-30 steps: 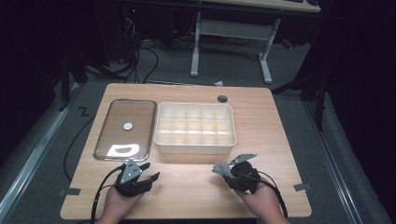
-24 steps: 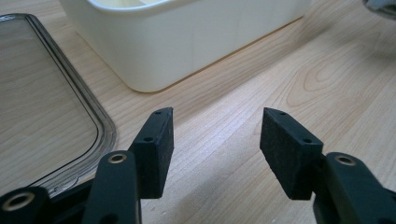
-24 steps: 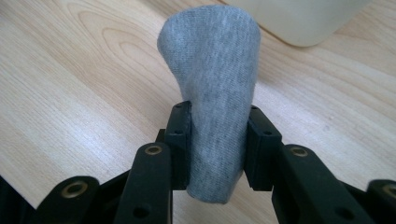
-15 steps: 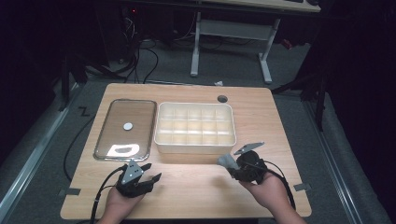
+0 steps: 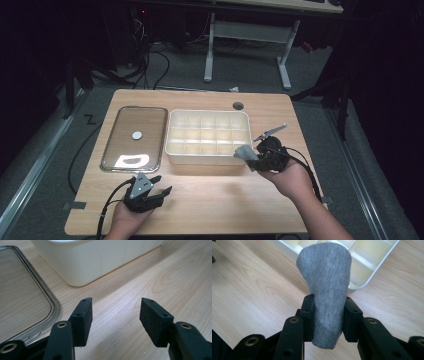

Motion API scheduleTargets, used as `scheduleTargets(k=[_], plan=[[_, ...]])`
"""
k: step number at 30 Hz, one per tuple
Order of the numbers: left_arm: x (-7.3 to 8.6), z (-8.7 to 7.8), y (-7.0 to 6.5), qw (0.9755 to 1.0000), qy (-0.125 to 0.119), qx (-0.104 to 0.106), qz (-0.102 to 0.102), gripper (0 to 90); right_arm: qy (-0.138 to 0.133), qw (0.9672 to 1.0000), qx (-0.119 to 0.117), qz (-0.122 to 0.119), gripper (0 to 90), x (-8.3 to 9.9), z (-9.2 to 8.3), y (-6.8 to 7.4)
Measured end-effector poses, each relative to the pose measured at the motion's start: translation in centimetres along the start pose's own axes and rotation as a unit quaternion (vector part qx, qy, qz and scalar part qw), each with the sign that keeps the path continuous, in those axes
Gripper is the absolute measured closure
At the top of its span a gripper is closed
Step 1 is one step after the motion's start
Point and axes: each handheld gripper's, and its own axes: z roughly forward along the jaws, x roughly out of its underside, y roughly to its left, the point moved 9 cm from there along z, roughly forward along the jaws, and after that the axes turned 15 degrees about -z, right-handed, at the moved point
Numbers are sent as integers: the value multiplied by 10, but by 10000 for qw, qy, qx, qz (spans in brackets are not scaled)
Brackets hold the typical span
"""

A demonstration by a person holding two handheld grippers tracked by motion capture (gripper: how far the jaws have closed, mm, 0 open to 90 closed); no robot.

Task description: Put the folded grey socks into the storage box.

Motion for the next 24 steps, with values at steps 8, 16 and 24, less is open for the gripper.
scheduleTargets(k=[8, 16, 24], plan=[[-1, -1, 1, 10000, -15, 10, -14, 442, 152, 9998, -103, 5, 681, -22, 8, -18], [-2, -1, -1, 10000, -43, 0, 29, 443, 608, 9980, -142, -3, 687, -38, 31, -31], [-1, -1, 0, 10000, -40, 4, 54, 442, 1123, 9934, -178, 124, 693, -39, 49, -43]])
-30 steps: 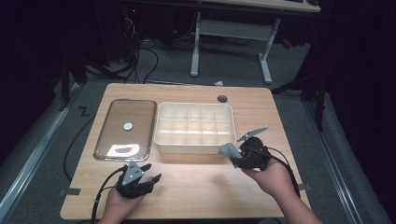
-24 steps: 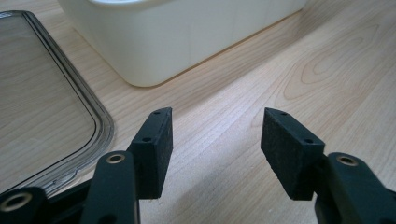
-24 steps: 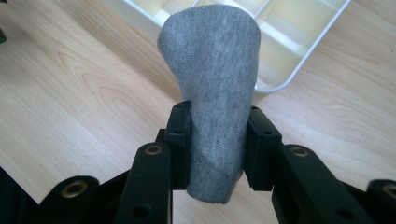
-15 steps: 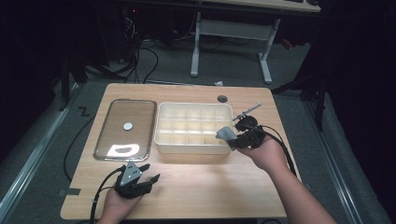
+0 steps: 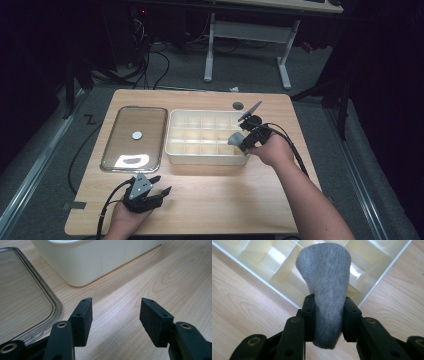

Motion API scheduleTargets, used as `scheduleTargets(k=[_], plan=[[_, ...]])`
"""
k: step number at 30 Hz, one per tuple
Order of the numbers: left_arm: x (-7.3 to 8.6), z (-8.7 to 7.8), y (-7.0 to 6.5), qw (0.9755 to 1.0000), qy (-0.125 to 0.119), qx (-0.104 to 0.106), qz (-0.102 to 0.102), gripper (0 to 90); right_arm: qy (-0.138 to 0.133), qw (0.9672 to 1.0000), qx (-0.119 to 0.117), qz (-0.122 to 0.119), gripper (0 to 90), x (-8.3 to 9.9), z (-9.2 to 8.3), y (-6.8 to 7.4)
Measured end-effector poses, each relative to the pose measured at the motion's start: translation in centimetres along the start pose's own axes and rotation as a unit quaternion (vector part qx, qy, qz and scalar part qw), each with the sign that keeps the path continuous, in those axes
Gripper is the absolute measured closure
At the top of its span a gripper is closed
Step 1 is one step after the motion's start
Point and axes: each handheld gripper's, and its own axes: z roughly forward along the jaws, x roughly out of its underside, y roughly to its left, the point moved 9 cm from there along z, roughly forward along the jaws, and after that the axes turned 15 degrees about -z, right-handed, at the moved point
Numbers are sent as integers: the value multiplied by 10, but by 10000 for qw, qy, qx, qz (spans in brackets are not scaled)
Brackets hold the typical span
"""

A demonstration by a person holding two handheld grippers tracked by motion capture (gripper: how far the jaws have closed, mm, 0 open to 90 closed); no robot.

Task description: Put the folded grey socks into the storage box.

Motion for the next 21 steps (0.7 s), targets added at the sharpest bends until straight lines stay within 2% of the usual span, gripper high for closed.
scheduleTargets(k=[5, 7, 10, 14, 21], plan=[[0, 0, 0, 10000, 9, 10, 2, 442, 207, 9998, -7, 47, 700, 1, 10, -2], [0, -1, -1, 10000, 37, 17, 1, 442, 306, 9995, -26, -12, 704, 1, 15, -2], [1, -1, -1, 10000, 42, 7, -1, 443, 423, 9991, -7, 61, 708, 1, 19, -3], [1, 0, -1, 10000, 70, 2, 12, 442, 675, 9977, 101, -22, 711, 2, 25, -7], [2, 0, -1, 10000, 73, -16, 42, 442, 992, 9951, -25, 2, 724, 4, 40, -6]])
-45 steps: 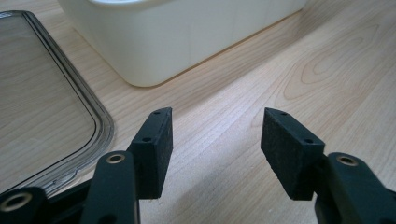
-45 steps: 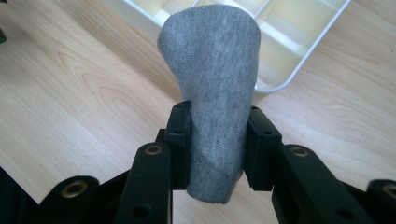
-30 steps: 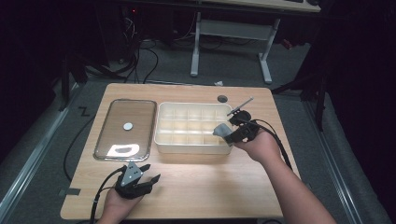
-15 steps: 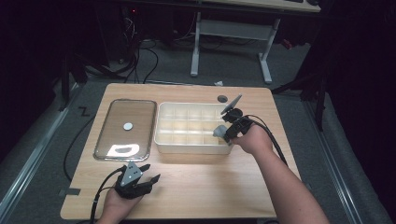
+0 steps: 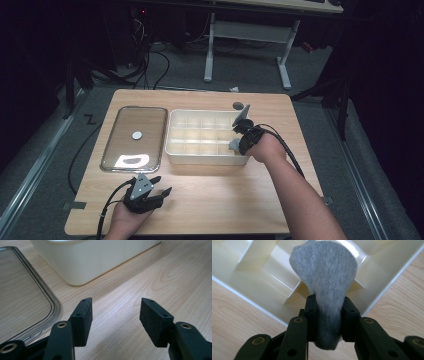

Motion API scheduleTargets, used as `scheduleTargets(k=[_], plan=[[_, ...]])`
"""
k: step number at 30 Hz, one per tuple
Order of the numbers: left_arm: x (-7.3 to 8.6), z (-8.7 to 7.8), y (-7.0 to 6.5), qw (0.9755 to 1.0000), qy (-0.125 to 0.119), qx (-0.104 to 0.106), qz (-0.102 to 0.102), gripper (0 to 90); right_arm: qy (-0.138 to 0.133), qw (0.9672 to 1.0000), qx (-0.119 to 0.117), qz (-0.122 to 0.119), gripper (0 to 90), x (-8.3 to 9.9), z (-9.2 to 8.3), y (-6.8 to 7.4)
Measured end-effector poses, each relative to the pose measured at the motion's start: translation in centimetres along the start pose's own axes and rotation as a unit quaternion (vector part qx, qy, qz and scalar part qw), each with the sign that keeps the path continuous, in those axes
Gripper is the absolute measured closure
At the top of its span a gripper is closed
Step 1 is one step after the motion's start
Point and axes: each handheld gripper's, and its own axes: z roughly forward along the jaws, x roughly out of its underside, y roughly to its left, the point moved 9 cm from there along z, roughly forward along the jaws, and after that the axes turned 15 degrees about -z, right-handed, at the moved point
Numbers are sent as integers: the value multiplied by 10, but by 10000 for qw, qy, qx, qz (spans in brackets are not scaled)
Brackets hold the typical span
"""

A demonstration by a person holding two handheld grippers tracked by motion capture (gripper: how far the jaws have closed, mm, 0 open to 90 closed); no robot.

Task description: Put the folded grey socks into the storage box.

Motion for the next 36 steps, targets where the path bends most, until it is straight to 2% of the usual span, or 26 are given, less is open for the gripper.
scheduleTargets(k=[1, 2, 3, 7, 12, 13, 14, 15, 16, 18, 19, 20, 23, 26, 33, 36], plan=[[0, 0, 0, 10000, 2, -2, 4, 442, 35, 10000, -28, 51, 725, 0, 1, 1], [0, 0, 0, 10000, -4, -7, 7, 442, 46, 10000, -34, -59, 725, 0, 3, -1], [0, 0, 0, 10000, -4, -9, 9, 442, 58, 10000, -63, -11, 725, -1, 3, 0], [1, 0, 0, 10000, 15, -6, 24, 442, 100, 9999, -65, -74, 726, -1, 7, 0], [1, 0, -1, 10000, 23, 5, 33, 442, 157, 9998, -138, -1, 728, -1, 13, 2], [1, 0, -1, 10000, 26, 1, 36, 442, 145, 9997, -115, -156, 729, -1, 15, 0], [1, 0, -1, 10000, 26, -4, 44, 442, 176, 9997, -136, -51, 729, -1, 16, 2], [1, 0, -1, 10000, 38, 6, 43, 442, 182, 9997, -131, -110, 729, -2, 17, 1], [1, 1, -1, 10000, 43, 4, 46, 442, 215, 9997, -138, -26, 729, -1, 18, 2], [1, 1, -1, 10000, 50, 3, 47, 442, 214, 9996, -122, -150, 730, -2, 20, 1], [1, 1, -1, 10000, 53, 4, 47, 442, 236, 9996, -125, -74, 730, -2, 20, 3], [1, 1, -1, 10000, 53, 6, 47, 442, 224, 9995, -120, -170, 730, -2, 21, 2], [1, 1, -1, 10000, 34, 6, 42, 442, 261, 9995, -104, -122, 729, -3, 25, 3], [1, 1, -2, 10000, 34, 10, 47, 442, 255, 9994, -97, -209, 728, -3, 29, 4], [2, 2, -3, 10000, 61, 19, 56, 442, 225, 9995, -45, -195, 717, -3, 29, 4], [3, 2, -3, 9999, 95, 25, 55, 442, 204, 9996, -103, -138, 693, -3, 27, 3]])
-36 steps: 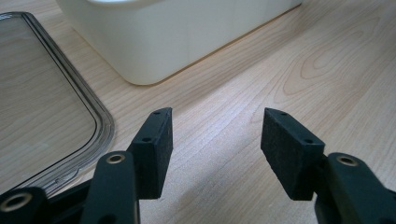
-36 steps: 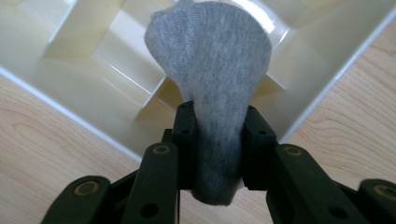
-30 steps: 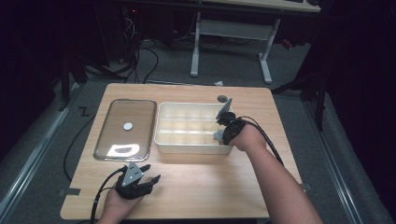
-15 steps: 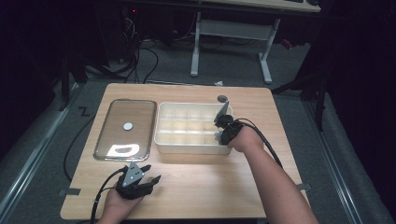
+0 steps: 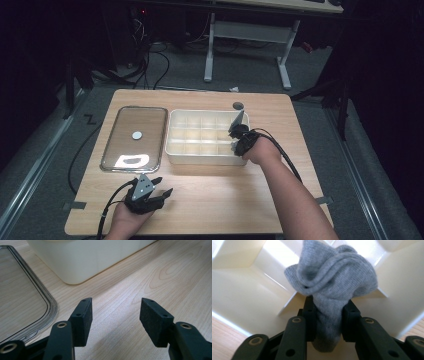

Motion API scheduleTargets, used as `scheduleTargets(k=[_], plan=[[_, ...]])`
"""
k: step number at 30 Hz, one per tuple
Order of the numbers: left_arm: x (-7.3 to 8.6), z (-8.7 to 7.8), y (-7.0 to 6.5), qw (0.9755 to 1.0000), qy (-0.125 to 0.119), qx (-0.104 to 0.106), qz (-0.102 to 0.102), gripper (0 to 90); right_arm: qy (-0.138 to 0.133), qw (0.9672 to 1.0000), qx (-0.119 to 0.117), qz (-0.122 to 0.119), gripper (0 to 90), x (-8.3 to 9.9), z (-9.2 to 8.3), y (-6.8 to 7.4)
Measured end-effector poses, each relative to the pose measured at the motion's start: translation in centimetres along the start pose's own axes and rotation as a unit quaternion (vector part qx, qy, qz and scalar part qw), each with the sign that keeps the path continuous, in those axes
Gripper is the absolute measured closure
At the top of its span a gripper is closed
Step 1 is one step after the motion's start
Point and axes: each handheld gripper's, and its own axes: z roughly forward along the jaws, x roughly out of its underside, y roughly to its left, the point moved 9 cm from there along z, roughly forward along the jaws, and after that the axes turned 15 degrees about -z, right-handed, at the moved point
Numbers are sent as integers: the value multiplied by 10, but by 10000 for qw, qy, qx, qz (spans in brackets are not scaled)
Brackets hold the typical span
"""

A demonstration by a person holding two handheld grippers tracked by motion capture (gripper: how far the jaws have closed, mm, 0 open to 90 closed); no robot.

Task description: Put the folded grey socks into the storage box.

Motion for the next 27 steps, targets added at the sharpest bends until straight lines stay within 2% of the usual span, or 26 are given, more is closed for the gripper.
scheduleTargets(k=[4, 5, 7, 8, 9, 10, 11, 12, 19, 20, 22, 23, 25, 26, 27], plan=[[0, 0, 0, 10000, -4, -6, 9, 442, 56, 9999, 28, 143, 657, -2, -3, 2], [0, 0, 0, 10000, -3, -4, 2, 442, 22, 10000, 46, 70, 649, -2, -3, 1], [0, 0, 0, 10000, -5, -10, -7, 442, 23, 9999, 4, 170, 638, -2, -4, 2], [0, 0, 0, 10000, -3, -14, -7, 442, -22, 9999, -21, 126, 627, -3, -5, 1], [0, 0, 0, 10000, -5, -17, -8, 442, -24, 9998, -55, 208, 602, -3, -6, 2], [0, 0, 0, 10000, -9, -18, -12, 442, -72, 9998, -83, 180, 579, -3, -8, 1], [0, 0, 0, 10000, -8, -16, -13, 442, -52, 9998, -17, 192, 548, -3, -10, 0], [0, 0, 0, 10000, -6, -13, -15, 442, -87, 9996, -40, 259, 543, -3, -12, 0], [0, 0, 0, 10000, -2, -2, -24, 442, -400, 9988, -53, 287, 520, -3, -38, -2], [0, 0, 0, 10000, 8, 1, -25, 442, -455, 9983, -59, 368, 526, -4, -42, -2], [0, 0, 0, 10000, 15, 1, -18, 442, -559, 9976, -114, 382, 562, -4, -50, -1], [0, 0, 0, 10000, 16, 1, -19, 442, -594, 9978, -91, 292, 603, -5, -52, -2], [0, 0, 0, 10000, 27, 0, -17, 442, -666, 9976, -114, 170, 755, -7, -58, 0], [0, 1, 0, 10000, 18, -3, -18, 442, -720, 9973, -72, 148, 852, -9, -60, 1], [0, 1, 0, 10000, 30, -2, -13, 442, -769, 9970, 36, 73, 900, -11, -61, 1]])
